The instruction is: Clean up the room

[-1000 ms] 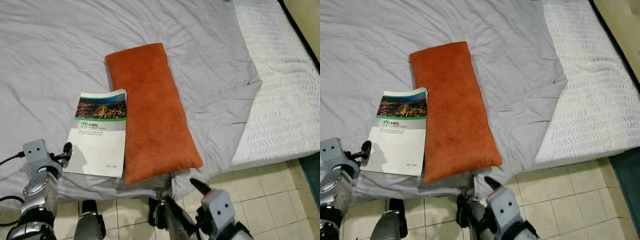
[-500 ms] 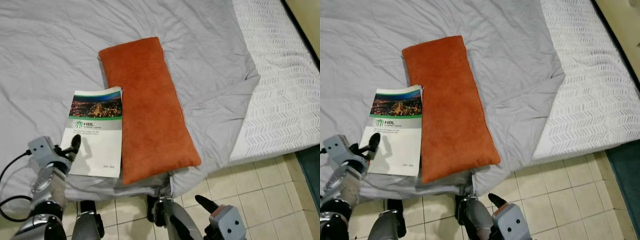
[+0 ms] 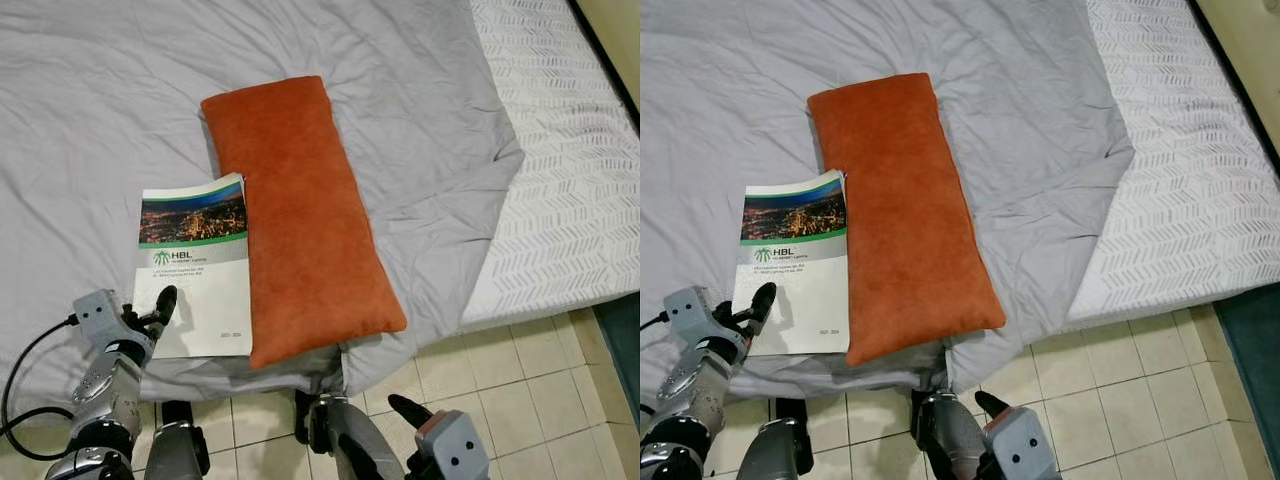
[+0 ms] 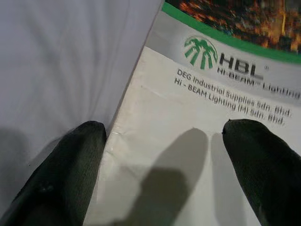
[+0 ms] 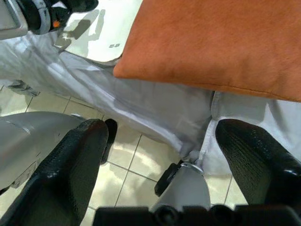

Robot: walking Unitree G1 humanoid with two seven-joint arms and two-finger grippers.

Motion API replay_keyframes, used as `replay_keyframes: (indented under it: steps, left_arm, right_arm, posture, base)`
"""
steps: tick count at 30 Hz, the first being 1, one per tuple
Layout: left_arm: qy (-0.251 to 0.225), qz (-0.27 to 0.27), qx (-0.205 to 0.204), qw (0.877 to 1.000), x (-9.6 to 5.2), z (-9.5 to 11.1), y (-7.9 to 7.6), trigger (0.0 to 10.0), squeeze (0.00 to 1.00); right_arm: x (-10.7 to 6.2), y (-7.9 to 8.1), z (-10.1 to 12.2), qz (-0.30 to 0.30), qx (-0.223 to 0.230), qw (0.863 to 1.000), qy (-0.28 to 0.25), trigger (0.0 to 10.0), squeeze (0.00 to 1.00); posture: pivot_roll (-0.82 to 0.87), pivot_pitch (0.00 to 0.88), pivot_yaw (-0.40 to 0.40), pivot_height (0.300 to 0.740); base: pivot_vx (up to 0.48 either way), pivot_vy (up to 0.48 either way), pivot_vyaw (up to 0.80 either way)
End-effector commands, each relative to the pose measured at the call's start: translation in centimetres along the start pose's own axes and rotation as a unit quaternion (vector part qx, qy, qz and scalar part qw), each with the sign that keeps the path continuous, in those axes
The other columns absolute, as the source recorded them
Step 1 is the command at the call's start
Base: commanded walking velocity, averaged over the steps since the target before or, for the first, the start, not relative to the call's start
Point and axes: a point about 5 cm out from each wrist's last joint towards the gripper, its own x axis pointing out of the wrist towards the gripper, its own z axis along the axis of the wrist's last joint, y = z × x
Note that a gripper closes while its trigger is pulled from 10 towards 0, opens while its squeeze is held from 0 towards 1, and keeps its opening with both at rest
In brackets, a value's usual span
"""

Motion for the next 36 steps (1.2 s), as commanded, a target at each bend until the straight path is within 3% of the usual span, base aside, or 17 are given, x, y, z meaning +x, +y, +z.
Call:
replay_keyframes:
  steps: [1, 3, 6, 12, 16, 19, 24, 25, 27, 30, 35, 36]
  left_arm:
    - [0.097, 0.005, -0.083, 0.992, -1.9, -5.3, 0.0, 10.0, 0.0]
    - [0.099, 0.002, -0.134, 0.986, -1.9, -5.6, -0.3, 10.0, 0.0]
    - [0.105, 0.003, -0.16, 0.982, -2.0, -6.0, -0.4, 10.0, 0.0]
    - [0.168, -0.022, -0.099, 0.981, -2.4, -8.1, -2.0, 10.0, 0.0]
    - [0.189, -0.034, -0.097, 0.977, -2.4, -8.6, -2.5, 10.0, 0.0]
    - [0.227, -0.082, -0.132, 0.961, -2.7, -9.4, -3.7, 10.0, 0.0]
    - [0.241, -0.101, -0.144, 0.955, -2.8, -9.7, -4.1, 10.0, 0.0]
    - [0.248, -0.107, -0.152, 0.951, -3.0, -10.1, -4.5, 0.0, 0.0]
    - [0.251, -0.109, -0.153, 0.95, -3.1, -10.3, -4.7, 0.0, 0.0]
    - [0.273, -0.131, -0.134, 0.943, -3.4, -11.4, -6.1, 0.0, 0.0]
    - [0.288, -0.148, -0.108, 0.94, -3.7, -12.0, -6.7, 0.0, 0.0]
    - [0.311, -0.163, -0.051, 0.935, -4.2, -12.7, -6.8, 0.0, 0.0]
  right_arm:
    - [-0.6, 0.3, -0.9, 0.0, 0.01, 1.0, 0.028, 10.0, 0.0]
    - [-0.7, 0.2, -1.0, 0.001, 0.011, 0.999, 0.03, 10.0, 0.0]
    - [-0.7, 0.2, -1.0, 0.001, 0.011, 0.999, 0.031, 10.0, 0.0]
    - [-0.6, 0.4, -1.0, 0.004, 0.013, 0.999, 0.033, 10.0, 0.0]
    - [-0.6, 0.4, -1.1, 0.005, 0.014, 0.999, 0.035, 10.0, 0.0]
    - [-0.6, 0.5, -1.2, 0.006, 0.016, 0.999, 0.038, 10.0, 0.0]
    - [-0.6, 0.6, -1.2, 0.006, 0.017, 0.999, 0.039, 10.0, 0.0]
    - [-0.7, 0.6, -1.3, 0.007, 0.019, 0.999, 0.042, 10.0, 0.0]
    - [-0.7, 0.6, -1.3, 0.007, 0.019, 0.999, 0.042, 10.0, 0.0]
    - [-0.6, 0.7, -1.3, 0.008, 0.021, 0.999, 0.043, 10.0, 0.0]
    - [-0.6, 0.8, -1.3, 0.009, 0.023, 0.999, 0.042, 10.0, 0.0]
    - [-0.1, 1.2, -1.0, 0.016, 0.077, 0.996, 0.037, 10.0, 0.0]
  posture:
    - [-0.28, 0.627, -0.33, 0.74]
    - [-0.28, 0.63, -0.332, 0.74]
    - [-0.28, 0.631, -0.334, 0.74]
    - [-0.28, 0.633, -0.337, 0.74]
    - [-0.28, 0.633, -0.337, 0.74]
    - [-0.28, 0.637, -0.336, 0.74]
    - [-0.28, 0.638, -0.335, 0.74]
    - [-0.28, 0.639, -0.333, 0.74]
    - [-0.28, 0.639, -0.333, 0.74]
    - [-0.28, 0.643, -0.335, 0.74]
    - [-0.28, 0.643, -0.334, 0.74]
    - [-0.28, 0.643, -0.329, 0.74]
  base:
    - [0.0, 0.0, 0.0]
    - [0.0, 0.0, 0.0]
    - [0.0, 0.0, 0.0]
    - [0.0, 0.0, 0.0]
    - [0.0, 0.0, 0.0]
    - [0.0, 0.0, 0.0]
    - [0.0, 0.0, 0.0]
    - [0.0, 0.0, 0.0]
    - [0.0, 0.0, 0.0]
    - [0.0, 0.0, 0.0]
    - [0.0, 0.0, 0.0]
    - [0.0, 0.0, 0.0]
